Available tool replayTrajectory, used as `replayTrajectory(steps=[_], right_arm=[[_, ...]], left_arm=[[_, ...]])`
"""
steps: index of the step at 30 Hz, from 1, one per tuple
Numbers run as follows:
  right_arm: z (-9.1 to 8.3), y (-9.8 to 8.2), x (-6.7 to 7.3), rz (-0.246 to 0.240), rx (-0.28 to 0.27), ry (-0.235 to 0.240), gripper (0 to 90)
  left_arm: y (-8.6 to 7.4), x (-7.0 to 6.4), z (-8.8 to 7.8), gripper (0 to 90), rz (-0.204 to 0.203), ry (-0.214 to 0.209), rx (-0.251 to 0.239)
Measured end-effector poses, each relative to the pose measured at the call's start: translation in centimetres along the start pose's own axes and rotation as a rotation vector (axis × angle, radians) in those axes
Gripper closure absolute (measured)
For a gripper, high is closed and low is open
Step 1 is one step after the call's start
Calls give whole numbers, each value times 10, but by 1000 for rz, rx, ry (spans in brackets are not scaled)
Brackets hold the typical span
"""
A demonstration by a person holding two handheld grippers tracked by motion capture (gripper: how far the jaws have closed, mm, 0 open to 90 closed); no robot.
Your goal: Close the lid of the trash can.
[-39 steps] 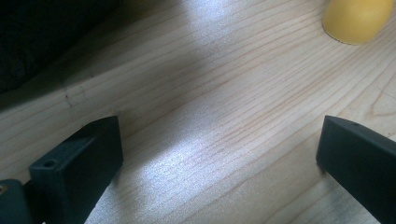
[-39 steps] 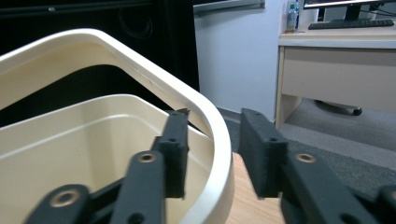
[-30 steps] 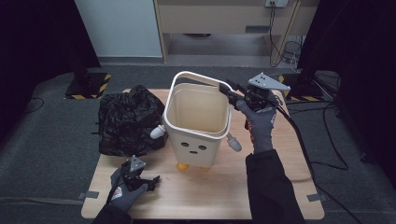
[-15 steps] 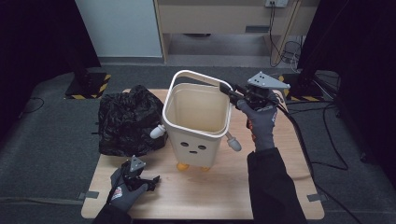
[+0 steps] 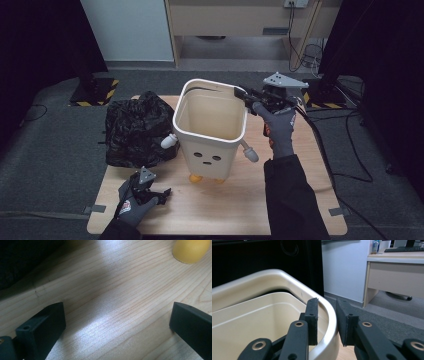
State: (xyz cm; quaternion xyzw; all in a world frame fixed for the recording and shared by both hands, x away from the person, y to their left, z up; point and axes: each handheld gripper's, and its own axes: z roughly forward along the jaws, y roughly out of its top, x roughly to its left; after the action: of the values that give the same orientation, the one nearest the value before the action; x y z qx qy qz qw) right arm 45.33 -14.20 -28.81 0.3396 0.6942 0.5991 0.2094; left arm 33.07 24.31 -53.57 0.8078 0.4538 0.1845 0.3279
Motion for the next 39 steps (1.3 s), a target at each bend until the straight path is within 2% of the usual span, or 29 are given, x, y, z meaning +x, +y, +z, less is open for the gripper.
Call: replayTrajectory(steps=[5, 11, 14, 17, 21, 29, 35, 39], right_arm=[[3, -3, 2, -19, -10, -8, 607], [-3, -3, 1, -96, -33, -64, 586], [-9, -1, 0, -115, -46, -100, 550], [-16, -2, -3, -89, -76, -112, 550], [-25, -7, -11, -70, -67, -146, 460], [-42, -25, -26, -25, -79, -193, 411], [-55, -38, -34, -1, -77, -236, 335], [-63, -52, -38, 10, -59, -260, 297]], left_arm=[[0, 0, 0, 0, 0, 1, 0], [0, 0, 0, 0, 1, 1, 0], [0, 0, 0, 0, 1, 1, 0], [0, 0, 0, 0, 1, -1, 0], [0, 0, 0, 0, 1, -1, 0], [0, 0, 0, 0, 1, 1, 0], [0, 0, 0, 0, 1, 1, 0], [0, 0, 0, 0, 4, 2, 2]])
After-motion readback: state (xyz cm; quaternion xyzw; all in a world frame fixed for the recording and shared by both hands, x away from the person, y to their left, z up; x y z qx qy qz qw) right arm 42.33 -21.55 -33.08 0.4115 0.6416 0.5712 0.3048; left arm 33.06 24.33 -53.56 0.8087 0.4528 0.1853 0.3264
